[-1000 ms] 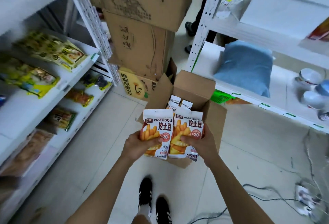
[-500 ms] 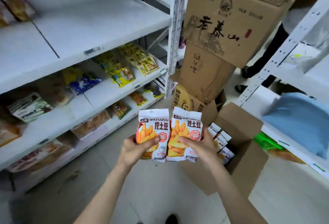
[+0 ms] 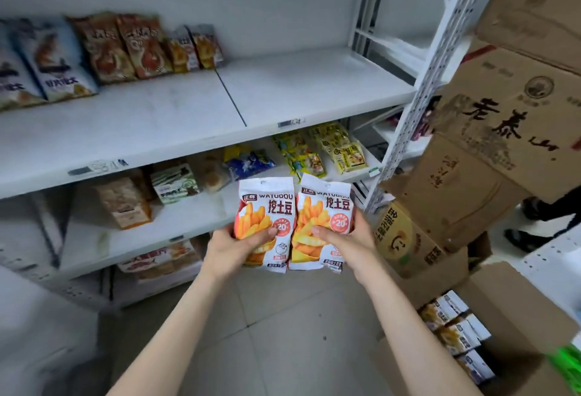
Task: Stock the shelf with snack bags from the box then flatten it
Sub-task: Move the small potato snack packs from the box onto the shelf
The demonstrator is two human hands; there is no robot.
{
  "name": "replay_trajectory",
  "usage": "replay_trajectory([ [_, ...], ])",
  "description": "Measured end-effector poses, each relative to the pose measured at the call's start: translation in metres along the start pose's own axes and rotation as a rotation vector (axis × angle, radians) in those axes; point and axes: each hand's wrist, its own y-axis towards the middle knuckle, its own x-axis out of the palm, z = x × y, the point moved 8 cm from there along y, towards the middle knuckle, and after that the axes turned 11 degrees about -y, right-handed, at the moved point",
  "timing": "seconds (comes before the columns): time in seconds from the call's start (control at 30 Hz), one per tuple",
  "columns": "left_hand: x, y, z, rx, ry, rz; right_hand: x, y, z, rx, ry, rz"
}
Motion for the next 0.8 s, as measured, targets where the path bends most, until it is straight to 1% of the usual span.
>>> replay_trajectory([
  [0.2, -0.036, 0.033, 0.036, 0.055, -0.035, 0.061, 0.051, 0.051, -0.041, -0.048, -0.016, -0.083],
  [0.37, -0.046, 0.075, 0.064, 0.119, -0.053, 0.149, 0.076, 0.105, -0.071, -0.089, -0.038, -0.154],
  [0.57, -0.056, 0.144, 0.099, 0.119, -0.026, 0.239, 0.103, 0.195, -0.112, -0.157, -0.091, -0.241],
  [0.7, -0.07, 0.196, 0.124, 0.143, -0.035, 0.279, 0.133, 0.254, -0.138, -0.19, -0.122, -0.287],
  [0.8, -0.091, 0.237, 0.147, 0.147, 0.006, 0.346, 0.162, 0.301, -0.158, -0.207, -0.11, -0.303],
])
